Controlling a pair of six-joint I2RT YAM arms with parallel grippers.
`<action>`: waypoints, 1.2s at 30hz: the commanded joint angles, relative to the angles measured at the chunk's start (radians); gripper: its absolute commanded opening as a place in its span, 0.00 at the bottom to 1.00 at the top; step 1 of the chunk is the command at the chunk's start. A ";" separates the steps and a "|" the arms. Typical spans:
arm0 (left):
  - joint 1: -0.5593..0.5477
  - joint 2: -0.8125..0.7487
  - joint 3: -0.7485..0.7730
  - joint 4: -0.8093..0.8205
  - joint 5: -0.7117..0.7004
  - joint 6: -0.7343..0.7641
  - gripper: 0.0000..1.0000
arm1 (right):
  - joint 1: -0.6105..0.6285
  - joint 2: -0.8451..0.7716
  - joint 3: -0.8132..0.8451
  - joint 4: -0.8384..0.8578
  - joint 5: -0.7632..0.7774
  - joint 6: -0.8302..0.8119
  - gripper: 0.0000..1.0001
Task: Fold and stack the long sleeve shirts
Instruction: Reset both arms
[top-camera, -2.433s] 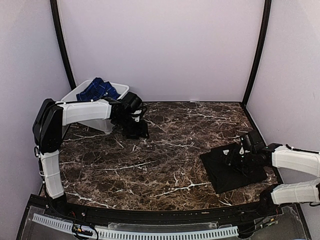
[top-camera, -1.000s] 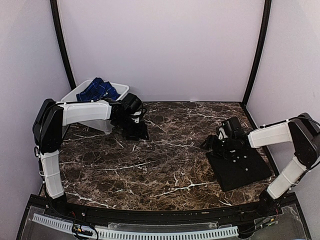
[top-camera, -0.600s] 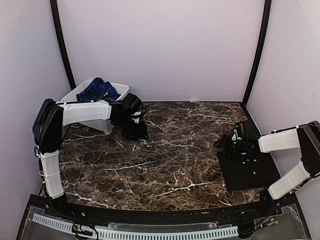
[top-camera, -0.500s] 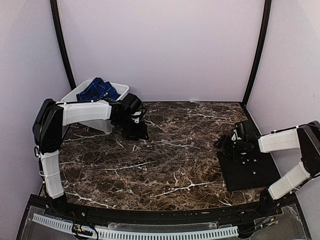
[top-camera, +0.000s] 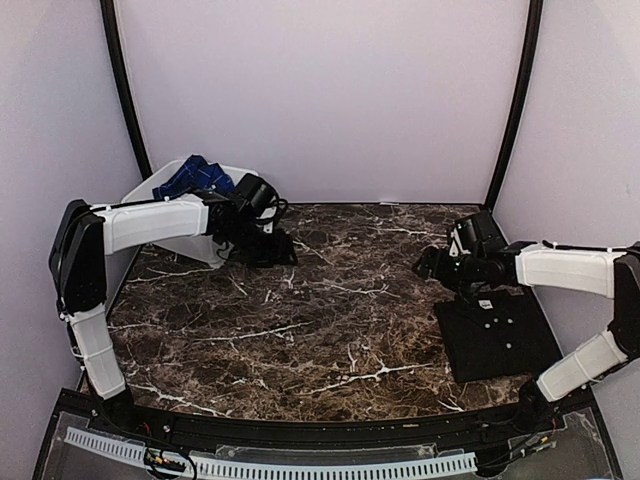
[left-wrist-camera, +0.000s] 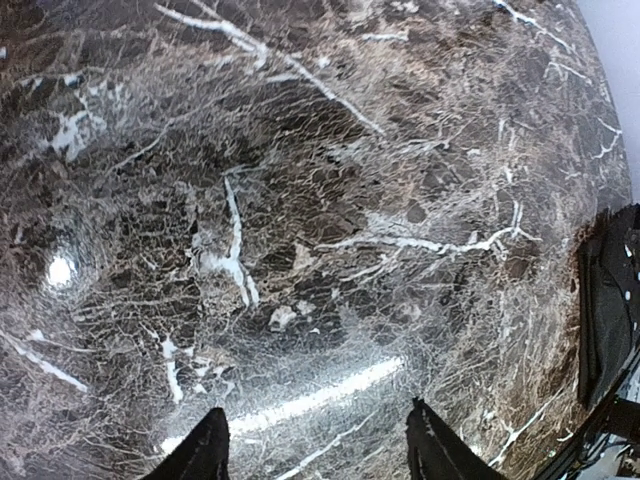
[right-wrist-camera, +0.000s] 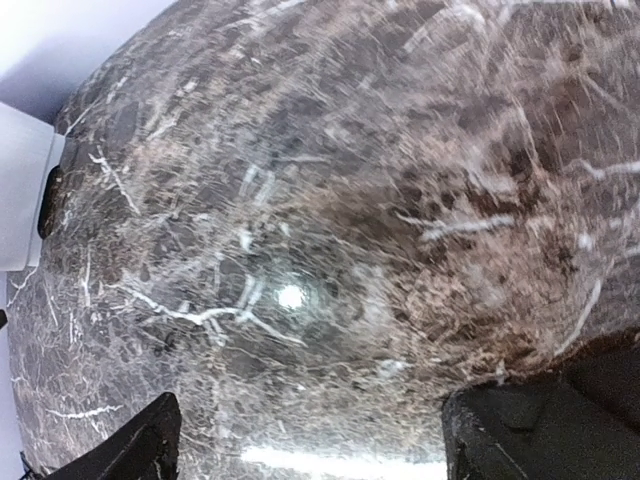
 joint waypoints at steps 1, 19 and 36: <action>0.004 -0.134 -0.024 0.084 -0.044 0.017 0.66 | 0.064 -0.041 0.146 -0.085 0.119 -0.102 0.91; 0.004 -0.512 -0.085 0.224 -0.248 0.110 0.99 | 0.175 -0.219 0.456 -0.088 0.166 -0.280 0.99; 0.004 -0.705 -0.307 0.307 -0.335 0.131 0.99 | 0.218 -0.393 0.306 -0.041 0.415 -0.292 0.99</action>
